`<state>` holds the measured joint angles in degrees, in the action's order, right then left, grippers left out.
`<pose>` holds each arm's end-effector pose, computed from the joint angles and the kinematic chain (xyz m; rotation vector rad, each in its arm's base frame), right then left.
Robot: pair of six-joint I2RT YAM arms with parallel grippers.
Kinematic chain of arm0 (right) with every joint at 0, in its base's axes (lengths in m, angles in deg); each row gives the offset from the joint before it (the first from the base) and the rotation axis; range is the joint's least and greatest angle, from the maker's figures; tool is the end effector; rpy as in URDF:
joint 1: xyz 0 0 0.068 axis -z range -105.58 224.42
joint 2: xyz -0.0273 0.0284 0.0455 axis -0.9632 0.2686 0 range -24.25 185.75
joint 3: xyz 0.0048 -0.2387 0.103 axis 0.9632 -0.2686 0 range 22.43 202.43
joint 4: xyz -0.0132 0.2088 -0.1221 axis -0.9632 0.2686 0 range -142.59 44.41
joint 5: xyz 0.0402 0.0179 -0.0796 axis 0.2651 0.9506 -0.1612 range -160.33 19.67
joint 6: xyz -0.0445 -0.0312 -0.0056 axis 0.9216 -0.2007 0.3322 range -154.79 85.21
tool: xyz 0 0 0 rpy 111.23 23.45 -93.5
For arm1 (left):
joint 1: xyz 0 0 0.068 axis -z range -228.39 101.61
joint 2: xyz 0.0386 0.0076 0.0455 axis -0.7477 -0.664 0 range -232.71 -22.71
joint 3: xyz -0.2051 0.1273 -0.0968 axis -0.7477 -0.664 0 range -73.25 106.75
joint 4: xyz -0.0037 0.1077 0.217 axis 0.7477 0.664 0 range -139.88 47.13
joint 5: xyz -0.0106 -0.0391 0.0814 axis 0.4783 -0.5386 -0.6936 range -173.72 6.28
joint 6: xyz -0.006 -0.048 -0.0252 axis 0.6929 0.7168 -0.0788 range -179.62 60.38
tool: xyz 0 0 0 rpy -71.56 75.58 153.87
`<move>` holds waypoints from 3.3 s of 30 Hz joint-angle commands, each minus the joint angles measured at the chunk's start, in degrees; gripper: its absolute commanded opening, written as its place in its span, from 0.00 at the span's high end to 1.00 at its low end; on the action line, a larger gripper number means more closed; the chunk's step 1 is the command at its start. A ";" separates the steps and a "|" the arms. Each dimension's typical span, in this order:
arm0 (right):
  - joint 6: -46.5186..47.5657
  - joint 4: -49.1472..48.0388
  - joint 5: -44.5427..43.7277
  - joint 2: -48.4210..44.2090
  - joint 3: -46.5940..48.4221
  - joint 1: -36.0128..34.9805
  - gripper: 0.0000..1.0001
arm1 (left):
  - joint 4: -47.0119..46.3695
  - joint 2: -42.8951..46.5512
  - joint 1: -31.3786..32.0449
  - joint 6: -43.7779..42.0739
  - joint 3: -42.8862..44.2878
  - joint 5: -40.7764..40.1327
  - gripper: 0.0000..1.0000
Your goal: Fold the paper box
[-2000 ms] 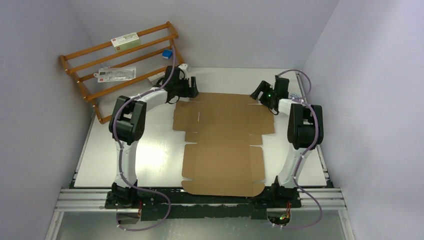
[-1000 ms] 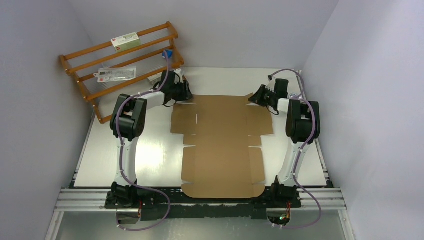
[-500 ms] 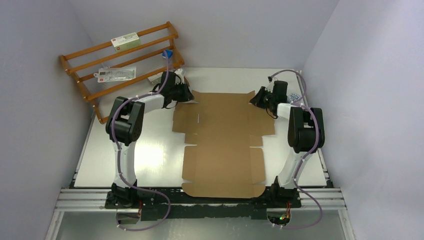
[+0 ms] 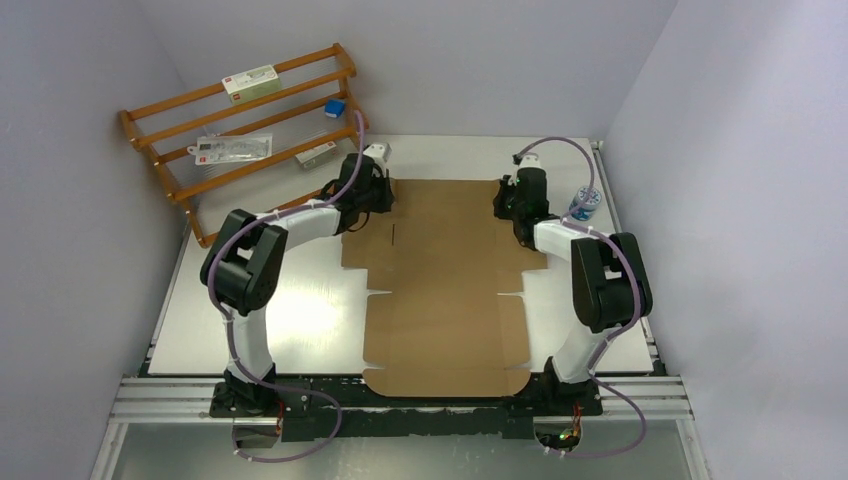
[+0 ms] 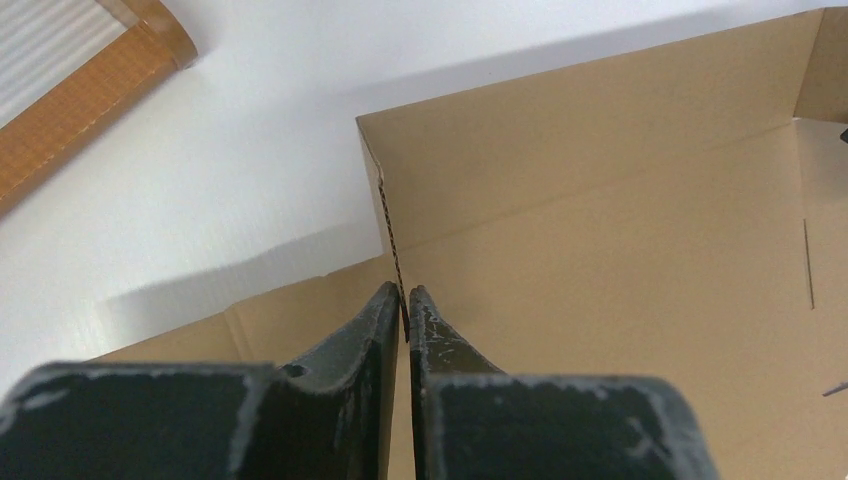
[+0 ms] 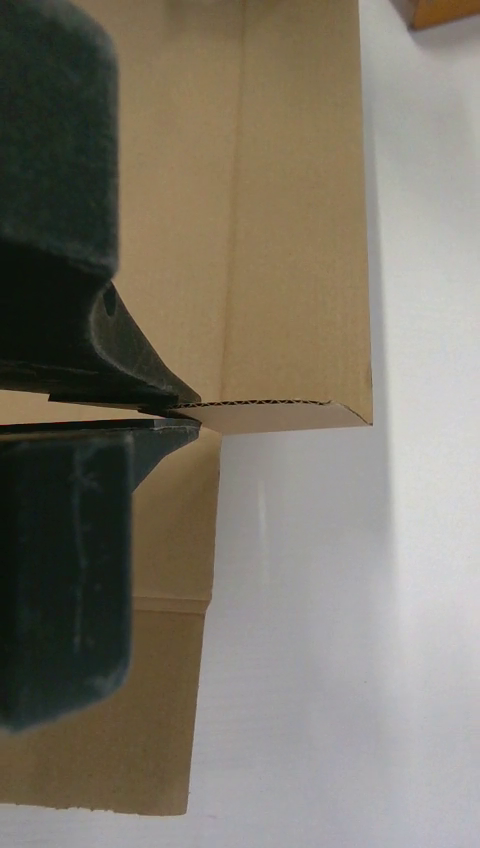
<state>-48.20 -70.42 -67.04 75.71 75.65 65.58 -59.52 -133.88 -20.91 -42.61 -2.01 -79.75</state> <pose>0.3530 0.0571 0.1847 0.0479 2.0875 0.2964 0.3684 -0.1946 0.1936 0.2382 2.1311 -0.5346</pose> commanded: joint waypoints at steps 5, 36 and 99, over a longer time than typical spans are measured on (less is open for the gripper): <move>1.92 -3.61 -11.32 -1.48 -1.37 -4.69 0.89 | -2.51 2.56 4.05 -0.45 -1.37 -10.20 0.87; -10.46 17.64 -5.48 -30.41 -16.88 -2.60 0.28 | 9.45 37.54 3.80 14.48 -33.00 -8.75 0.20; -11.83 24.84 -7.38 -35.10 -24.03 -8.61 0.90 | 9.22 29.11 17.38 11.04 -31.12 -10.38 0.85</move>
<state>-58.96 -47.34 -67.17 38.84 49.59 60.96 -52.07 -102.52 -6.35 -30.06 -36.11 -85.78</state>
